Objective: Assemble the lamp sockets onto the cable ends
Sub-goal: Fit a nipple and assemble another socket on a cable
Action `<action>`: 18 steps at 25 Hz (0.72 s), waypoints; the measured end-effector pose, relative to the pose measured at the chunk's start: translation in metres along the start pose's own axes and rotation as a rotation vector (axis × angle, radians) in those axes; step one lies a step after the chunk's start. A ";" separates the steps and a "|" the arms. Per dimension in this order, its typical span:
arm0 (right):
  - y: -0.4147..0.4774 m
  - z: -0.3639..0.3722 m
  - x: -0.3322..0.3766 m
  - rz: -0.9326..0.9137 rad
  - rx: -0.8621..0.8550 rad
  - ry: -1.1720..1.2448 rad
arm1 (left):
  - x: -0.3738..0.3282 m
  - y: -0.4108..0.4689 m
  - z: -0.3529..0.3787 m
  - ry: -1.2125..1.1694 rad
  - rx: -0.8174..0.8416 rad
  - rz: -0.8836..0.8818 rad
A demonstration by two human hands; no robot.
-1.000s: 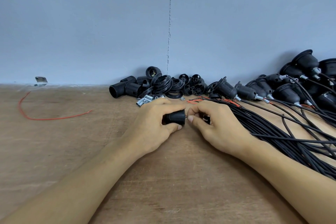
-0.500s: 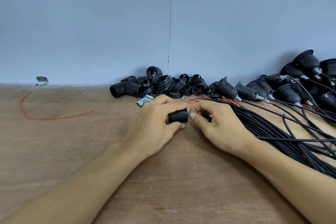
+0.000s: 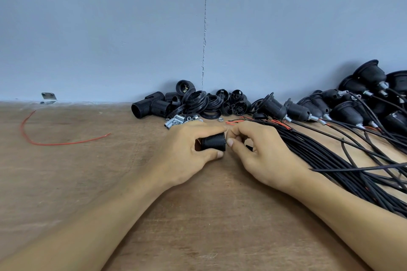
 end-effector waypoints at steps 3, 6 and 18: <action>0.001 0.004 -0.008 0.080 0.027 0.085 | -0.008 -0.001 -0.003 0.075 -0.046 0.101; 0.003 0.008 -0.013 0.102 0.050 0.117 | -0.013 -0.002 -0.005 0.154 -0.084 0.199; 0.013 -0.008 -0.048 0.372 0.216 -0.044 | 0.024 0.000 -0.012 0.028 -0.145 -0.199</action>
Point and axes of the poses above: each hand's wrist, its own y-axis towards the middle knuckle, its own z-axis out of the palm, x = y × z, the point moved 8 cm from there along y, towards the middle knuckle, and after that the axes turned 7 degrees about -y, right-handed, at the moved point
